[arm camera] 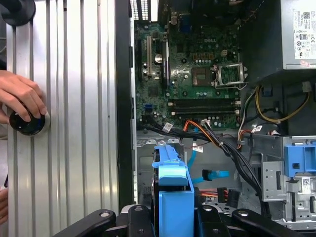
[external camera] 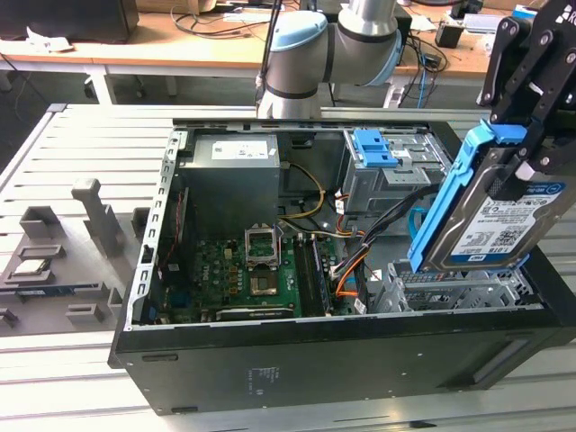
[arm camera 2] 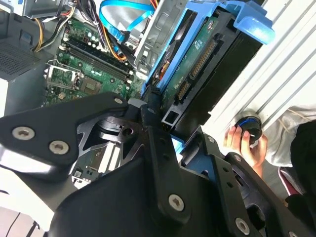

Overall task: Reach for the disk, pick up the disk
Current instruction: 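Pick up the disk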

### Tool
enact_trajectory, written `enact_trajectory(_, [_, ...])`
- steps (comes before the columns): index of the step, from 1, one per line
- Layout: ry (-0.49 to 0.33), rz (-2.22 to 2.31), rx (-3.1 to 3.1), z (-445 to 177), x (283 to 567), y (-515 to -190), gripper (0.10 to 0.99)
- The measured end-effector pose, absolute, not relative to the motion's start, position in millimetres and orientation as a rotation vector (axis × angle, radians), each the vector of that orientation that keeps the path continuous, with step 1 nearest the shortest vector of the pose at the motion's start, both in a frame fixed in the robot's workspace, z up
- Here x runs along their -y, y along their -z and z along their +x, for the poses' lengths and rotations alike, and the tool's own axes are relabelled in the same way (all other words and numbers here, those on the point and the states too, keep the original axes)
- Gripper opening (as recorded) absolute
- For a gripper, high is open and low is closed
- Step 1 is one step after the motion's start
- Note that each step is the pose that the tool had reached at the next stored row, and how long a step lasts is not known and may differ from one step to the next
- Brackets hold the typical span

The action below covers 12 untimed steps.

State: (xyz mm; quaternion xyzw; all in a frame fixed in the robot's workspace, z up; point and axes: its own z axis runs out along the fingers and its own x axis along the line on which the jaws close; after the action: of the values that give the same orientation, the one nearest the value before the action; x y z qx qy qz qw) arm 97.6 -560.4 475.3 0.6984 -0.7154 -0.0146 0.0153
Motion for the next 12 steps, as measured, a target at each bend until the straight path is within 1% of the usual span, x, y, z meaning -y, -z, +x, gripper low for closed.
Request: enact_trajectory(12, [0.044, 2.172, 2.225, 99, 556, -462, 0.365])
